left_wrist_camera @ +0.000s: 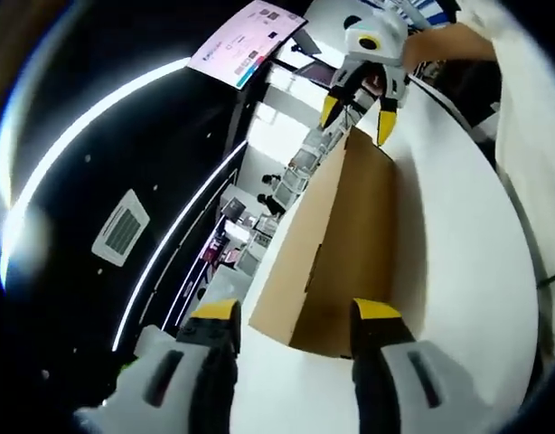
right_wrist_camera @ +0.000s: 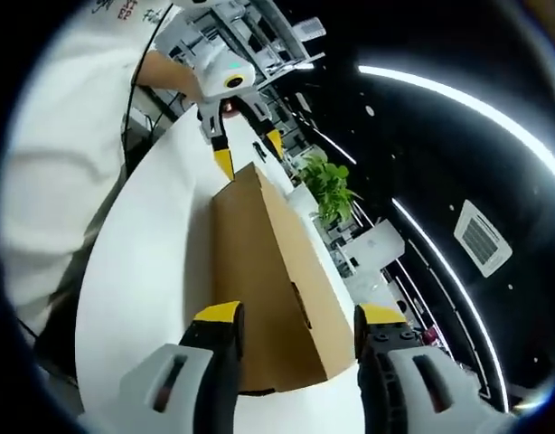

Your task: Operate the shoe box by opening the lid, removing the specified soft item, and placing it in the target area until the item is outside and the box remains undamaged.

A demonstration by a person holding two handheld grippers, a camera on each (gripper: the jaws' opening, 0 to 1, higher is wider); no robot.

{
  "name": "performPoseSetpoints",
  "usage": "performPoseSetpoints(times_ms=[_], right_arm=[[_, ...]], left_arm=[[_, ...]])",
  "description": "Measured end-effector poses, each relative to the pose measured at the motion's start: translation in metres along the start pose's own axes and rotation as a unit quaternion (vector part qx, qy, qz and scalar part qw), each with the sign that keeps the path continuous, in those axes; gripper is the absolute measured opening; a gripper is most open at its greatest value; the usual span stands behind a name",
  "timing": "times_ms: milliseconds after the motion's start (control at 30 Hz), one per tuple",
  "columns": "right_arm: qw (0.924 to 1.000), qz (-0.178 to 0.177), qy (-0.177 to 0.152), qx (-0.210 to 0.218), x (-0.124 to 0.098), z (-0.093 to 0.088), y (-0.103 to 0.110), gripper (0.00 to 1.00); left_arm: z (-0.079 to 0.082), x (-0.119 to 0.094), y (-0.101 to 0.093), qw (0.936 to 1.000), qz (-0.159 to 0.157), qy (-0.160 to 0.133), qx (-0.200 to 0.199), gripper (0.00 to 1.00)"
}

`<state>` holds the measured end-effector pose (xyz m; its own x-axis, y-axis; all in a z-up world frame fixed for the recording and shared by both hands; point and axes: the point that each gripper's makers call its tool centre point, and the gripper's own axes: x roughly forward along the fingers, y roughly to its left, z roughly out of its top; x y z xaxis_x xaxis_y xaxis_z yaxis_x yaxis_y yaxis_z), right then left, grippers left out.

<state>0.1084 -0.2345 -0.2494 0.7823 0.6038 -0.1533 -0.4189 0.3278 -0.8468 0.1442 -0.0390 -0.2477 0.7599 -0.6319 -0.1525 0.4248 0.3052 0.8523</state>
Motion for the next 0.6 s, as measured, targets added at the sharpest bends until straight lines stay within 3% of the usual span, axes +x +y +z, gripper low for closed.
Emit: performPoseSetpoints(times_ms=[133,200,300,500,600], right_arm=[[0.9998,-0.003,0.001,-0.018,0.001,-0.003,0.002,0.48],[0.9991,0.005,0.018,-0.037,0.002,-0.011,0.006,0.47],[0.9997,-0.011,0.002,-0.02,0.001,-0.012,0.001,0.42],[0.9985,0.003,0.026,-0.048,0.002,-0.026,0.012,0.43],[0.9972,0.0,0.043,-0.062,0.003,-0.037,0.013,0.43]], left_arm=[[0.0,0.0,-0.003,0.9998,-0.007,-0.001,0.018,0.52],[-0.004,0.001,-0.003,0.9998,-0.007,0.0,0.019,0.52],[-0.009,0.002,-0.005,0.9997,-0.012,0.009,0.019,0.52],[-0.007,0.004,-0.007,0.9989,-0.005,0.013,0.044,0.48],[-0.011,0.006,-0.009,0.9992,-0.011,0.019,0.032,0.46]])
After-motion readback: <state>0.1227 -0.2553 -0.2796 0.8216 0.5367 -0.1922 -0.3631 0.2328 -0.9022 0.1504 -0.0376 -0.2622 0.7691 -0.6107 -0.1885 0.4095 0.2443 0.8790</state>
